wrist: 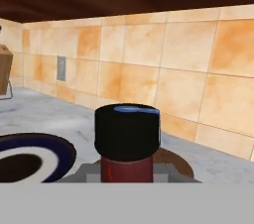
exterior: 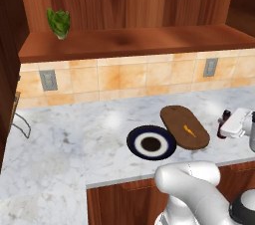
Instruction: Pick the shrimp from the plate and place it on the cutting board. Then pick the condiment bottle from the cabinet and place it next to the cutting board.
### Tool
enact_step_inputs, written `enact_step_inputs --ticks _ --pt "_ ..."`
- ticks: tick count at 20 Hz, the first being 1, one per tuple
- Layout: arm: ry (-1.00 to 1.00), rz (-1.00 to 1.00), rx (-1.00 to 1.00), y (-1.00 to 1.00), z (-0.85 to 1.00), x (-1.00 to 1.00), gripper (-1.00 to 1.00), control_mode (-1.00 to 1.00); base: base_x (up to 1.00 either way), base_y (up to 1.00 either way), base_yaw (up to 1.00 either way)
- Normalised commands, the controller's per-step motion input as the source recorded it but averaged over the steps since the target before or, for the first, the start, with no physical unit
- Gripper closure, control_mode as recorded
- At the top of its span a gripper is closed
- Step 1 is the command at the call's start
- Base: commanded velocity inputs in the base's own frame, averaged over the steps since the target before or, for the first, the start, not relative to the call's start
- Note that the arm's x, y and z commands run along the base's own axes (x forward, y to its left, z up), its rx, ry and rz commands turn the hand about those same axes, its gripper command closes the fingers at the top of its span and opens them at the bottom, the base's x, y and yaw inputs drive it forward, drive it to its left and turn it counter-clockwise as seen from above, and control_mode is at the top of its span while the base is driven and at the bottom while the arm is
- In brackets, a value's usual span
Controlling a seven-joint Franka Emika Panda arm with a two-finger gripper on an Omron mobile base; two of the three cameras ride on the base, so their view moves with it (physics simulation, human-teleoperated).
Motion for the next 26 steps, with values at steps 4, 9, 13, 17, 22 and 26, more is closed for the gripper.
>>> enact_step_inputs --ticks 4,9,13,17,22,26 --pt "0.0 0.0 0.0 0.0 -0.14 0.03 1.0 -1.0 0.0 0.0 0.0" --pt "0.0 0.0 0.0 -0.01 -0.14 0.06 1.0 -1.0 0.0 0.0 0.0" --pt "0.0 0.0 0.0 -0.05 -0.12 0.1 1.0 -1.0 0.0 0.0 0.0" --pt "0.0 0.0 0.0 -0.16 -0.07 0.12 1.0 -1.0 0.0 0.0 0.0" --pt "0.0 -0.01 0.0 -0.25 -0.06 0.13 1.0 -1.0 0.0 0.0 0.0" --pt "0.0 -0.01 0.0 -0.21 -0.05 0.12 1.0 -1.0 0.0 0.0 0.0"
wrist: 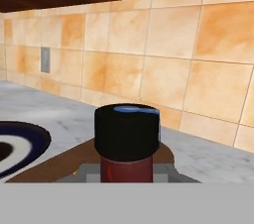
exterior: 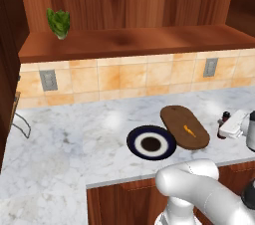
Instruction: Pick the shrimp from the plate and place it on the cutting board. Then pick the condiment bottle from the cabinet and place it next to the cutting board.
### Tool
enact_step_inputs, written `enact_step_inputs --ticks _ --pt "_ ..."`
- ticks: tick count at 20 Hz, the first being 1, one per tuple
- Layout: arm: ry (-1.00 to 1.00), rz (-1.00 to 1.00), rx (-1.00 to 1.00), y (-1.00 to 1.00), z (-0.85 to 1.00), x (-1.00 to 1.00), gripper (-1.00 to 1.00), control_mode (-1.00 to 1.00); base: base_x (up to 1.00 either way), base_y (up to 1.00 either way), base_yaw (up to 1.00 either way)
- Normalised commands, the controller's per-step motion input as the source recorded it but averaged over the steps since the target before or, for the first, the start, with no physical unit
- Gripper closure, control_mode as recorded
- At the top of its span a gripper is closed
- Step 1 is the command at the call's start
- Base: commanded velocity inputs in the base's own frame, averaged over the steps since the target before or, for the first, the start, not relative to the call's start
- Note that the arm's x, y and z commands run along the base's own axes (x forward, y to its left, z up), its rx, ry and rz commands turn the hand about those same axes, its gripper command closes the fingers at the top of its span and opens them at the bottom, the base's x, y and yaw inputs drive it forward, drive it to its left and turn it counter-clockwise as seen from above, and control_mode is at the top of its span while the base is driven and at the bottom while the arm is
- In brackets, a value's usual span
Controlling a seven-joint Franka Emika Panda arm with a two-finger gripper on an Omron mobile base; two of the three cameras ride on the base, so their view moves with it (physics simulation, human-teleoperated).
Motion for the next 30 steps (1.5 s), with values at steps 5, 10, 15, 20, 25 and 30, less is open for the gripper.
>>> enact_step_inputs --ticks 5,10,15,20,25,30 --pt "0.0 -0.01 0.0 -0.15 -0.07 0.09 1.0 -1.0 0.0 0.0 0.0" --pt "0.0 0.0 0.0 -0.08 -0.06 0.03 1.0 -1.0 0.0 0.0 0.0" --pt "0.0 0.0 0.0 -0.03 -0.09 0.06 1.0 -1.0 0.0 0.0 0.0" --pt "0.0 -0.01 0.0 0.0 -0.16 0.11 1.0 -1.0 0.0 0.0 0.0" --pt "0.0 -0.01 0.0 0.0 -0.17 0.17 1.0 -1.0 0.0 0.0 0.0" --pt "0.0 -0.01 0.0 0.0 -0.18 0.19 1.0 -1.0 0.0 0.0 0.0"
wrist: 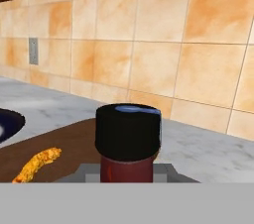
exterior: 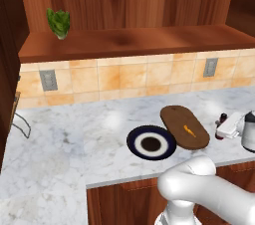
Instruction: Pick the shrimp from the plate and place it on the cutting board. Then pick the condiment bottle from the cabinet and place it next to the cutting board.
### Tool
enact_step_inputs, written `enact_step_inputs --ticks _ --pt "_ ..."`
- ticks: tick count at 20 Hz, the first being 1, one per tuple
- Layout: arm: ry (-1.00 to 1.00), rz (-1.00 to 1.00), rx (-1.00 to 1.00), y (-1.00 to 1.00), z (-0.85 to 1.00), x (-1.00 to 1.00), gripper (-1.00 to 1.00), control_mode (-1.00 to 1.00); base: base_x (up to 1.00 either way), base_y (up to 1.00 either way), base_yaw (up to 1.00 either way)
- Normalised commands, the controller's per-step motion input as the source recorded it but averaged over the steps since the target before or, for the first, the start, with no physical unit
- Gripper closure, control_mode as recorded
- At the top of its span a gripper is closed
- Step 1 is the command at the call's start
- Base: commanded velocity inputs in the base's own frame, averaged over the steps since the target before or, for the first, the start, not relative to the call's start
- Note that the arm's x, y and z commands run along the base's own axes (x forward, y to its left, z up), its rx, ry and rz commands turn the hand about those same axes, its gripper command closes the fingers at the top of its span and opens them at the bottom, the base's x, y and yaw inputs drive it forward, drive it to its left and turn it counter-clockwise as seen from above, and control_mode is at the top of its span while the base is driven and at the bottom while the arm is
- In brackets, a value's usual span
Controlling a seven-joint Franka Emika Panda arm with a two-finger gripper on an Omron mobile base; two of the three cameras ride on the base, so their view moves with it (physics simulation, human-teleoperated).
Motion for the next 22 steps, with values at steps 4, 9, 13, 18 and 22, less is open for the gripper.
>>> enact_step_inputs --ticks 4,9,13,18,22 --pt "0.0 -0.01 0.0 0.0 -0.18 0.16 1.0 -1.0 0.0 0.0 0.0" --pt "0.0 0.0 0.0 0.0 -0.18 0.14 1.0 -1.0 0.0 0.0 0.0" --pt "0.0 0.0 0.0 0.0 -0.17 0.06 1.0 -1.0 0.0 0.0 0.0" --pt "0.0 0.0 0.0 0.0 -0.17 0.02 1.0 -1.0 0.0 0.0 0.0" --pt "-0.03 0.0 0.0 0.0 -0.17 0.0 1.0 -1.0 0.0 0.0 0.0"
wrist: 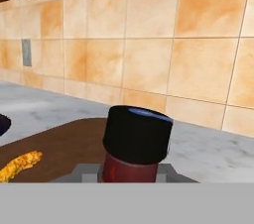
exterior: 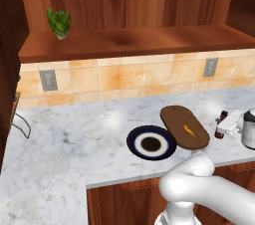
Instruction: Pick the shrimp from the plate and place it on the cutting board. Then pick the condiment bottle from the cabinet and place it next to the cutting board.
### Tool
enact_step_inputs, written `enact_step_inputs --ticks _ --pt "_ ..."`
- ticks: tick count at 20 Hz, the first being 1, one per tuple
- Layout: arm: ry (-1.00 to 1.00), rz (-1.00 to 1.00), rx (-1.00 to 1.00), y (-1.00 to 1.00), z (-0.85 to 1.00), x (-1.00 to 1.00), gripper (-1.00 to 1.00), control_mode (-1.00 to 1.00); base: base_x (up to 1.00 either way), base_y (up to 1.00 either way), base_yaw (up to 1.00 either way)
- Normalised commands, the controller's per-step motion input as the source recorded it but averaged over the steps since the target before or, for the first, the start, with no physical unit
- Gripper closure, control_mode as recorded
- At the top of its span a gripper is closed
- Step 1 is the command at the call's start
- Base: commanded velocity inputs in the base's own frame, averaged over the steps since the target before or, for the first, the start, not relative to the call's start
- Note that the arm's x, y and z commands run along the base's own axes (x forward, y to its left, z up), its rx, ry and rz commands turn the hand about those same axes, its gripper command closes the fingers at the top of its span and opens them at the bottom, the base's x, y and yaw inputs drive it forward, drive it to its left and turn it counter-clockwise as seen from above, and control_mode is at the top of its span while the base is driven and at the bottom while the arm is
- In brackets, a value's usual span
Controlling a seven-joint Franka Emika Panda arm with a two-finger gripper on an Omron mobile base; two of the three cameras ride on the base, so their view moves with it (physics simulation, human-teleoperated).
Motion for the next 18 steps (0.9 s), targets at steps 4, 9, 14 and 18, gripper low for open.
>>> enact_step_inputs --ticks 4,9,14,18 --pt "-0.06 0.0 0.0 0.0 -0.17 0.0 1.0 -1.0 0.0 0.0 0.0" --pt "-0.06 0.0 0.0 0.0 -0.16 0.0 1.0 -1.0 0.0 0.0 0.0" --pt "-0.05 0.0 0.0 0.0 -0.15 0.0 1.0 -1.0 0.0 0.0 0.0" --pt "-0.02 0.0 -0.01 0.0 -0.17 0.0 1.0 -1.0 0.0 0.0 0.0"
